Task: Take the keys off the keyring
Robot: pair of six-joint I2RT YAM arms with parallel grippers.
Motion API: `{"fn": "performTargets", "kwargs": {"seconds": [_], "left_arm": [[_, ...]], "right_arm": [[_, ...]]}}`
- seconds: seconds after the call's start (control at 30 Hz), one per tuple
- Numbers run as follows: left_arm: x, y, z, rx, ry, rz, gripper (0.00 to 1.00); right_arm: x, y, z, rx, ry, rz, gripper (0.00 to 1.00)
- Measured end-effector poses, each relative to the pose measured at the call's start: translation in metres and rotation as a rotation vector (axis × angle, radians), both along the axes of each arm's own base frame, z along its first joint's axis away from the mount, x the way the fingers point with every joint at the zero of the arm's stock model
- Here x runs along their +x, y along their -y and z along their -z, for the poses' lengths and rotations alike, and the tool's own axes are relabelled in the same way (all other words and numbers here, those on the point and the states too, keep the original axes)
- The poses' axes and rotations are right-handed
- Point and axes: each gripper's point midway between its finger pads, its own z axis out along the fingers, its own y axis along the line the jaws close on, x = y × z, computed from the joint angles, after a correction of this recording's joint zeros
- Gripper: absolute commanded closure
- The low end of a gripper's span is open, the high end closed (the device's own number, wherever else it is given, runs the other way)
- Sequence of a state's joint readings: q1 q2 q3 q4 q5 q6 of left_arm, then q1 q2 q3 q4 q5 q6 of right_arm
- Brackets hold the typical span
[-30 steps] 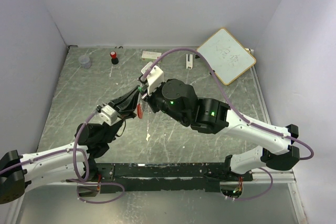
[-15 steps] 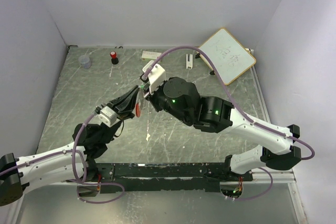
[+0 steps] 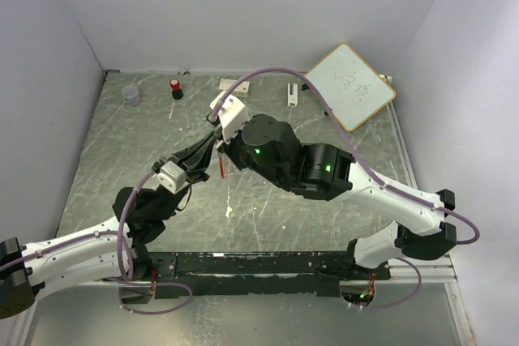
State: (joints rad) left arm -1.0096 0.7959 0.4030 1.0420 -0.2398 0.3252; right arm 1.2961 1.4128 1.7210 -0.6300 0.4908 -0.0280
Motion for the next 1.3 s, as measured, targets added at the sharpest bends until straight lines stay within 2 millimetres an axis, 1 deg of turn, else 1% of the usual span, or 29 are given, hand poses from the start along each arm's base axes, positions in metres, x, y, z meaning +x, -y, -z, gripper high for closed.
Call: {"fn": "performTargets", "kwargs": {"seconds": [0.5,0.53,0.63,0.67,0.7,0.8,0.97,1.2,1.3], "left_arm": [[0.001,0.018,-0.006,0.083,0.008,0.035,0.93],[0.001,0.018,-0.005,0.088,0.009,0.037,0.91],[0.0,0.018,-0.006,0.09,0.011,0.041,0.7],[0.0,0.018,-0.005,0.091,0.006,0.044,0.65],[0.0,0.018,-0.004,0.095,0.005,0.045,0.62],[-0.003,0.012,-0.002,0.081,0.001,0.046,0.59],[-0.01,-0.003,-0.002,0.036,0.001,0.039,0.59],[-0.013,-0.027,0.006,-0.04,-0.013,-0.003,0.62],[-0.015,-0.035,0.0,-0.081,-0.006,-0.008,0.62]], "right_arm": [[0.004,0.003,-0.005,-0.046,0.026,0.005,1.0],[0.004,0.003,-0.005,-0.048,0.028,0.007,1.0],[0.005,0.004,-0.004,-0.055,0.033,0.012,1.0],[0.005,0.004,-0.003,-0.058,0.036,0.014,1.0],[0.006,0.004,-0.003,-0.056,0.04,0.015,1.0],[0.007,0.005,-0.002,-0.056,0.048,0.017,1.0],[0.007,0.002,-0.007,-0.028,0.058,0.014,1.0],[0.007,0.002,-0.015,0.011,0.07,0.014,1.0],[0.006,0.003,-0.015,0.016,0.072,0.014,1.0]]}}
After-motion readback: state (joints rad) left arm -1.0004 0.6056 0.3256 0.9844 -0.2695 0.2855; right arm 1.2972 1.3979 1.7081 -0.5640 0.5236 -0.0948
